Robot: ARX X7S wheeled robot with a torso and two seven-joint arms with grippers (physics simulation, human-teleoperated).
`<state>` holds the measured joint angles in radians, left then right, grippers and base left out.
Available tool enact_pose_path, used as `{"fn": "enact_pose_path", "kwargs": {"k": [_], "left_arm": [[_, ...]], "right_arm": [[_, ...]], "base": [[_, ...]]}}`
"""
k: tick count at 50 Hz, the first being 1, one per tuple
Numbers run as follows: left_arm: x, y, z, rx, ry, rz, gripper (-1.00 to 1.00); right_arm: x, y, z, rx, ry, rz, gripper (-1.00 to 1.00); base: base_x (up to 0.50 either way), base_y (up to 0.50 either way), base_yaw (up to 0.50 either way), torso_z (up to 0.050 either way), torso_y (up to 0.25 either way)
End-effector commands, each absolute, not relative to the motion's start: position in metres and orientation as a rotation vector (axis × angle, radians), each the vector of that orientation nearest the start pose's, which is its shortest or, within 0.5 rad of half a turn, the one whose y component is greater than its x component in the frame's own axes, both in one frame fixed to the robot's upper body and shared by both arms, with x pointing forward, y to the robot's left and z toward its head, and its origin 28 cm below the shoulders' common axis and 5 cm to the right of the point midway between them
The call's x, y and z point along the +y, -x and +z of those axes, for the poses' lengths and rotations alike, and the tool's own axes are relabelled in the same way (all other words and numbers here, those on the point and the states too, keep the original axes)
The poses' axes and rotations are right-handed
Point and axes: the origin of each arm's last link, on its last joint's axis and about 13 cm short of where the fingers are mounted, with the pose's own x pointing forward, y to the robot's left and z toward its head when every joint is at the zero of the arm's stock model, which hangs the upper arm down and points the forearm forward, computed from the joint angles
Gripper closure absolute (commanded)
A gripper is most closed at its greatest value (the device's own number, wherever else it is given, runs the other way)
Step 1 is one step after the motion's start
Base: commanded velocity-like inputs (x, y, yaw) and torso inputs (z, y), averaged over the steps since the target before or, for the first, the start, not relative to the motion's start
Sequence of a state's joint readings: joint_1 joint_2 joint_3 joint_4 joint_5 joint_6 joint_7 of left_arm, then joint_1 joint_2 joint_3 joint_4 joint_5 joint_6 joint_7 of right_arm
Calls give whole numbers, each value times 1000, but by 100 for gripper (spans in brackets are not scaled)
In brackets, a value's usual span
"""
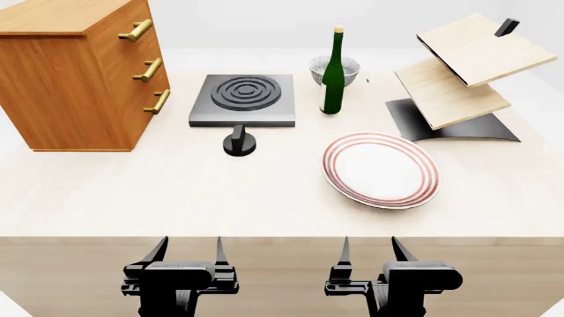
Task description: Turn on the stove.
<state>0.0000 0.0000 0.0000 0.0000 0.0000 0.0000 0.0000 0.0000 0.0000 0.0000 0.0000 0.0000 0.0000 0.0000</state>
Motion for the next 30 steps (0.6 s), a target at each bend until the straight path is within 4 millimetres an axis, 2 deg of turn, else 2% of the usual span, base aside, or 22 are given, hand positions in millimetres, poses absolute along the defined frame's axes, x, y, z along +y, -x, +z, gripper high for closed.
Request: {"fn": "enact_pose_path", "kwargs": {"k": [1,16,19,24,27,30], "left_arm": [[205,-211,13,0,0,0,-100],[205,-210,12,5,0,-1,-100],[206,-212,14,8,-12,1,-100],[212,-216,44,15,23,-13,-100],[215,-219,74,3,60,-28,-100],[217,-218,101,-20,55,-38,-100]], "right_arm": [[-96,-210,13,0,0,0,-100],[-96,-210,12,8,10,-8,-100],[-97,-213,11,59,21,-41,-100],[-101,-220,36,99,24,-104,-100],[-101,-221,66,115,39,-95,-100],[-100,-216,97,59,28,-5,-100]], "base": [[0,0,0,0,0],[0,0,0,0,0],[0,0,0,0,0],[0,0,0,0,0],[0,0,0,0,0],[0,0,0,0,0]]}}
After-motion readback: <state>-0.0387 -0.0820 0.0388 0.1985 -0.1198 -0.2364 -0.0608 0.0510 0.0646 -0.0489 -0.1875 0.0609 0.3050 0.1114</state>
